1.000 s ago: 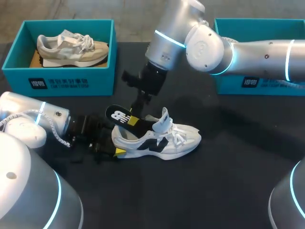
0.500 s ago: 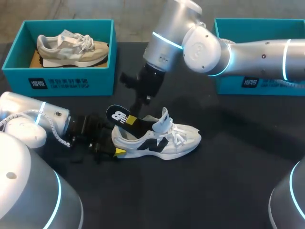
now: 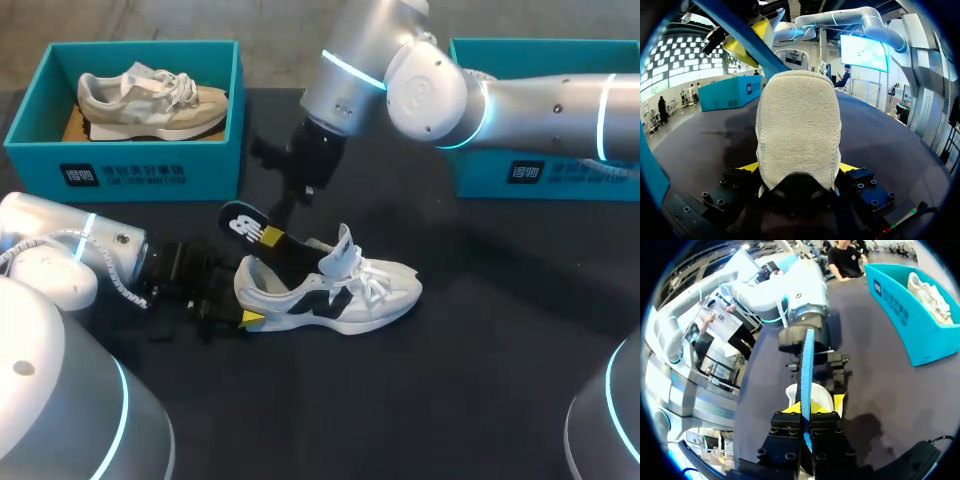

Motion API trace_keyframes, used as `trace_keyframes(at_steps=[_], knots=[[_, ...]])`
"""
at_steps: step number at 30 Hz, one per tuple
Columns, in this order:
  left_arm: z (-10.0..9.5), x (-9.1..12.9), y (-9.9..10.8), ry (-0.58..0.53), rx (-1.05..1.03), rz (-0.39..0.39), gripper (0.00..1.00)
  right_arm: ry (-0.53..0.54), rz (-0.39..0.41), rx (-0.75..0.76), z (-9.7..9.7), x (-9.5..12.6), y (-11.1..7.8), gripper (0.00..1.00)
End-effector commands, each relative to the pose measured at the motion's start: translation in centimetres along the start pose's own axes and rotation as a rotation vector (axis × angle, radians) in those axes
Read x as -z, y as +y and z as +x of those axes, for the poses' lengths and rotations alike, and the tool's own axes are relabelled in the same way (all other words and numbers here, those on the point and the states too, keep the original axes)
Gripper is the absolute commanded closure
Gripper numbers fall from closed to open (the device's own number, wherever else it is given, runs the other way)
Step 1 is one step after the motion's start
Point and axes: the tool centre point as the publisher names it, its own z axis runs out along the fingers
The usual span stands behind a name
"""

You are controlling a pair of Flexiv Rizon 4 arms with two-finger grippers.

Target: Take the shoe out of the shoebox, open the shoe tongue, remove and reinsert the insole, then place the shoe into the shoebox

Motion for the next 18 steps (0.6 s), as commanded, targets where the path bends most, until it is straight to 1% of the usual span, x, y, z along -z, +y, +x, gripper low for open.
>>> trace_keyframes(at_steps=[1, 6, 12, 14, 15, 17, 18], knots=[[-0.1, -0.2, 0.2, 0.000, 0.000, -0.002, 1.00, -0.031, -0.022, 0.000, 0.7, 1.7, 0.5, 1.00], [-0.1, -0.2, 0.2, 0.000, 0.000, -0.002, 1.00, -0.077, -0.043, 0.005, 0.9, 3.8, 2.3, 1.00], [-0.1, -0.2, 0.2, 0.000, 0.000, -0.002, 1.00, -0.130, -0.058, 0.013, 0.6, 6.1, 4.2, 1.00], [-0.1, -0.2, 0.2, 0.000, 0.000, -0.002, 1.00, -0.148, -0.068, 0.014, 0.4, 6.8, 4.8, 1.00], [-0.1, -0.2, 0.2, 0.000, 0.000, -0.002, 1.00, -0.148, -0.068, 0.014, 0.4, 6.8, 4.8, 1.00], [-0.1, -0.2, 0.2, 0.000, 0.000, -0.002, 1.00, -0.176, -0.080, 0.017, 0.1, 7.9, 5.6, 1.00], [-0.1, -0.2, 0.2, 0.000, 0.000, -0.002, 1.00, -0.176, -0.080, 0.017, 0.1, 7.9, 5.6, 1.00]])
